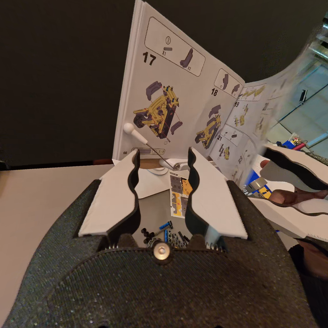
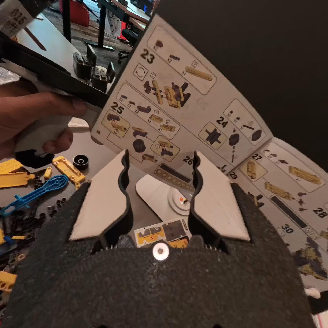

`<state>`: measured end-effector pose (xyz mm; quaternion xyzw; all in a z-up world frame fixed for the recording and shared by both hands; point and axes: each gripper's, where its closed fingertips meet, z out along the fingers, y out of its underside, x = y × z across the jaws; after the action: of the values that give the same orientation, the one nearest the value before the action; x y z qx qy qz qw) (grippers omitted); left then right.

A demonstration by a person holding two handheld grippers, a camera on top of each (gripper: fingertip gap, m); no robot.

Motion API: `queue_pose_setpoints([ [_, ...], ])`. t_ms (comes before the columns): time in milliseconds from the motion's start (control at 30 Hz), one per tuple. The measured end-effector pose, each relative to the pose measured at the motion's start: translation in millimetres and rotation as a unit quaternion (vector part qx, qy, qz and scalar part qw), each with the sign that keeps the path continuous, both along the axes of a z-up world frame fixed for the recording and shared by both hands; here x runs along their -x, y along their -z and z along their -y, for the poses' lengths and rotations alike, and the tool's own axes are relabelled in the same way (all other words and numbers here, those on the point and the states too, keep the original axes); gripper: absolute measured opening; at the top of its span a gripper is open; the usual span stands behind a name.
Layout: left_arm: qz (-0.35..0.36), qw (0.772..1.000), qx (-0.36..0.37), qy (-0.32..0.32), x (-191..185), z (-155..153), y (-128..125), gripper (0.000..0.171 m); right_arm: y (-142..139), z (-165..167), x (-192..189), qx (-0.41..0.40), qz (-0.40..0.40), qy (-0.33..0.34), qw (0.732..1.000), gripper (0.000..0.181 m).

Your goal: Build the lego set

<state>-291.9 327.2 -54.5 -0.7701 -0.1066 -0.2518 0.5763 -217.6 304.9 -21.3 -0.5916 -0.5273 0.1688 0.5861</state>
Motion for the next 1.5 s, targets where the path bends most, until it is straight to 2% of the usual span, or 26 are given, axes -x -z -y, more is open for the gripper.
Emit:
queue_pose_setpoints([
  [33, -0.004, 1.0, 0.001, -0.002, -1.0, -1.1, 1.1, 0.052, -0.3, 3.0, 1.0, 0.004, -0.004, -0.008, 1.0, 0.07],
  [167, -0.047, 0.999, 0.004, -0.027, 0.3, -5.6, 5.4, 0.048, -13.4, 9.8, 0.2, 0.101, -0.07, -0.041, 0.992, 0.066],
  [233, -0.044, 0.998, 0.0, -0.037, 1.5, -7.1, 4.8, 0.048, -17.7, 5.9, -2.7, 0.107, -0.077, -0.039, 0.99, 0.06],
  [300, -0.028, 0.998, -0.014, -0.051, 4.6, -8.6, 2.1, 0.042, -12.9, 11.1, 0.3, 0.1, -0.053, -0.059, 0.992, 0.043],
  [333, -0.021, 0.998, -0.022, -0.057, 5.9, -8.8, 0.2, 0.035, -8.2, 16.4, 3.9, 0.098, -0.037, -0.076, 0.992, 0.031],
  [367, -0.015, 0.998, -0.027, -0.059, 5.7, -8.8, -0.8, 0.026, -2.3, 20.1, 8.1, 0.098, -0.02, -0.088, 0.991, 0.026],
  [433, -0.011, 0.998, -0.026, -0.061, 6.3, -9.8, 1.4, 0.02, 14.0, 20.6, 17.0, 0.101, 0.025, -0.095, 0.99, 0.029],
  [567, 0.011, 0.998, -0.026, -0.054, 7.6, -11.0, 6.7, 0.002, 30.5, 0.0, 33.2, 0.07, 0.078, -0.06, 0.993, 0.039],
  [733, 0.023, 0.998, -0.037, -0.039, 7.5, -10.4, 7.9, 0.0, 22.8, -36.6, 41.1, 0.014, 0.081, 0.008, 0.997, 0.03],
  [900, 0.015, 0.999, -0.029, -0.002, 2.8, -5.2, 10.3, 0.0, 0.4, -65.9, 34.6, -0.013, 0.014, 0.078, 0.997, 0.0],
  [1033, 0.004, 1.0, -0.028, 0.009, -0.1, -3.8, 11.0, 0.0, -16.1, -78.6, 25.8, -0.005, -0.058, 0.107, 0.993, 0.0],
  [1200, -0.059, 0.998, -0.032, 0.008, -3.8, -1.8, 10.7, 0.0, -29.3, -89.0, 15.8, -0.021, -0.108, 0.136, 0.985, 0.0],
  [1267, -0.08, 0.996, -0.031, 0.014, -6.2, -0.9, 11.8, 0.0, -30.1, -89.1, 15.3, -0.022, -0.117, 0.136, 0.984, 0.0],
  [1367, -0.09, 0.995, -0.031, 0.024, -9.9, -0.2, 10.4, 0.0, -17.5, -77.9, 26.9, -0.008, -0.09, 0.095, 0.991, 0.0],
  [1500, -0.1, 0.994, -0.041, 0.025, -12.5, -1.0, 8.1, 0.0, -10.1, -68.3, 34.9, -0.062, -0.039, 0.075, 0.994, 0.0],
])
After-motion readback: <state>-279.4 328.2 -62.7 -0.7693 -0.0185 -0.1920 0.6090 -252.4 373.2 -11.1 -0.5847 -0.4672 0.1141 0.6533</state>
